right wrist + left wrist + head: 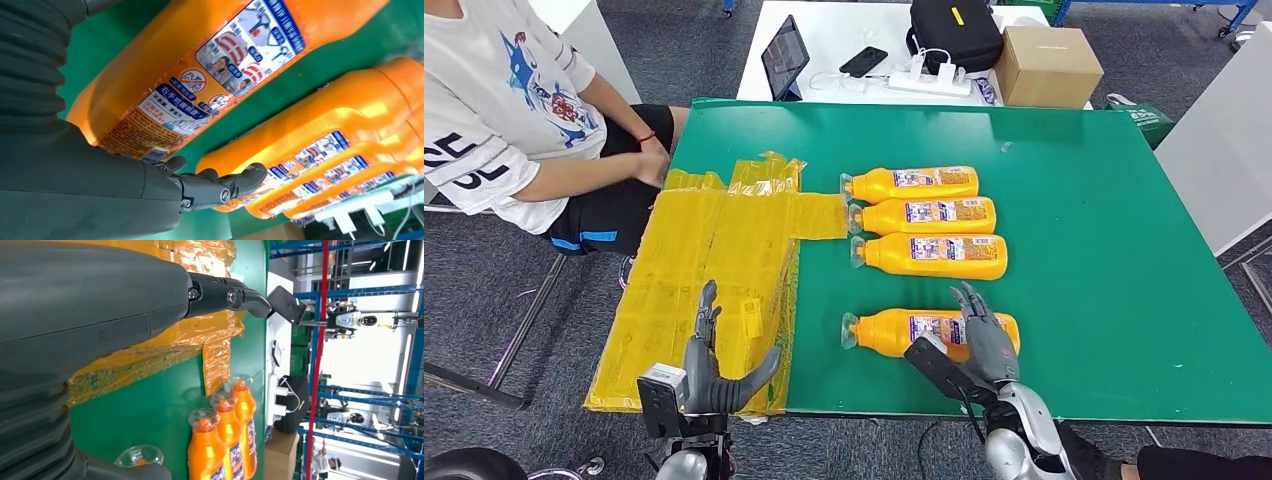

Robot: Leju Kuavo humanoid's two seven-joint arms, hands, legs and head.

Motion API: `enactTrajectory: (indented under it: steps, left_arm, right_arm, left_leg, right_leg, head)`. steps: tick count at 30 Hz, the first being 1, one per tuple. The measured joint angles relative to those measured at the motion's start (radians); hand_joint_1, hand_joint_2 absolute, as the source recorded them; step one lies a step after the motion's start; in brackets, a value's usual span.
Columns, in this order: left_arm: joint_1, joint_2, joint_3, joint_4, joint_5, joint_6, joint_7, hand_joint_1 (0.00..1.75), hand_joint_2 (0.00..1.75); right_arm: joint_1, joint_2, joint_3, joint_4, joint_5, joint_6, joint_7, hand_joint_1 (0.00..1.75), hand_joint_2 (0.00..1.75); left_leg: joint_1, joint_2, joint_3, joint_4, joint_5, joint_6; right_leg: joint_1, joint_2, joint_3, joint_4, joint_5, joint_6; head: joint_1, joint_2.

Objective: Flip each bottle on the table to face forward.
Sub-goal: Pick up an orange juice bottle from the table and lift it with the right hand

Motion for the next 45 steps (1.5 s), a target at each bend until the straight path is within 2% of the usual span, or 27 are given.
enactTrajectory:
  steps: [13, 22, 31, 32, 34, 36, 40, 45]
  left_arm:
    - [-0.042, -0.003, 0.003, 0.075, 0.002, -0.030, 0.002, 0.00, 1.75]
    - [-0.055, -0.006, 0.003, 0.107, 0.003, -0.039, 0.003, 0.00, 1.75]
    - [-0.079, -0.006, 0.003, 0.133, 0.017, -0.067, 0.009, 0.00, 1.75]
    - [-0.082, -0.006, 0.003, 0.137, 0.018, -0.068, 0.009, 0.00, 1.75]
    - [-0.086, -0.007, 0.003, 0.146, 0.022, -0.072, 0.009, 0.00, 1.75]
    - [-0.089, -0.008, 0.003, 0.156, 0.026, -0.074, 0.009, 0.00, 1.75]
    - [-0.097, -0.008, 0.003, 0.171, 0.031, -0.077, 0.009, 0.00, 1.75]
    - [-0.104, -0.008, 0.003, 0.189, 0.037, -0.085, 0.009, 0.00, 1.75]
  right_arm:
    - [-0.128, -0.042, 0.005, 0.141, -0.017, 0.073, 0.006, 0.00, 1.75]
    - [-0.194, -0.070, 0.044, 0.207, -0.003, 0.131, 0.038, 0.00, 1.75]
    - [-0.268, -0.121, 0.109, 0.268, -0.035, 0.236, 0.051, 0.03, 1.75]
    - [-0.273, -0.124, 0.115, 0.273, -0.040, 0.240, 0.053, 0.15, 1.75]
    - [-0.283, -0.133, 0.130, 0.282, -0.056, 0.252, 0.058, 0.84, 1.75]
    - [-0.293, -0.143, 0.146, 0.290, -0.073, 0.264, 0.061, 1.40, 1.75]
    - [-0.307, -0.159, 0.172, 0.303, -0.096, 0.275, 0.064, 1.75, 1.75]
    - [-0.319, -0.178, 0.197, 0.310, -0.122, 0.292, 0.064, 1.75, 1.75]
  left_leg:
    - [0.000, 0.000, 0.001, 0.000, 0.000, 0.000]
    - [0.000, 0.000, 0.004, 0.000, 0.000, 0.001]
    - [0.000, 0.000, 0.010, 0.000, 0.000, 0.001]
    - [0.000, 0.000, 0.011, 0.000, 0.000, 0.001]
    - [0.000, 0.000, 0.013, 0.000, 0.000, 0.001]
    - [0.000, 0.000, 0.014, 0.000, 0.000, 0.001]
    - [0.000, 0.000, 0.016, 0.000, 0.000, 0.001]
    - [0.000, 0.000, 0.019, 0.000, 0.000, 0.001]
  right_leg:
    - [0.000, 0.000, 0.001, 0.000, 0.000, 0.000]
    - [0.000, 0.000, 0.004, 0.000, 0.000, 0.000]
    - [0.000, 0.000, 0.010, -0.001, 0.000, 0.000]
    - [0.000, 0.000, 0.010, -0.001, 0.000, 0.000]
    - [0.000, 0.000, 0.012, -0.001, 0.000, 0.000]
    - [0.000, 0.000, 0.013, -0.001, 0.000, 0.000]
    - [0.000, 0.000, 0.015, -0.001, 0.000, 0.000]
    - [0.000, 0.000, 0.017, -0.002, 0.000, 0.000]
  head:
    - [0.000, 0.000]
    - [0.000, 0.000]
    - [0.000, 0.000]
    - [0.000, 0.000]
    - [0.000, 0.000]
    - [0.000, 0.000]
    - [0.000, 0.000]
    - [0.000, 0.000]
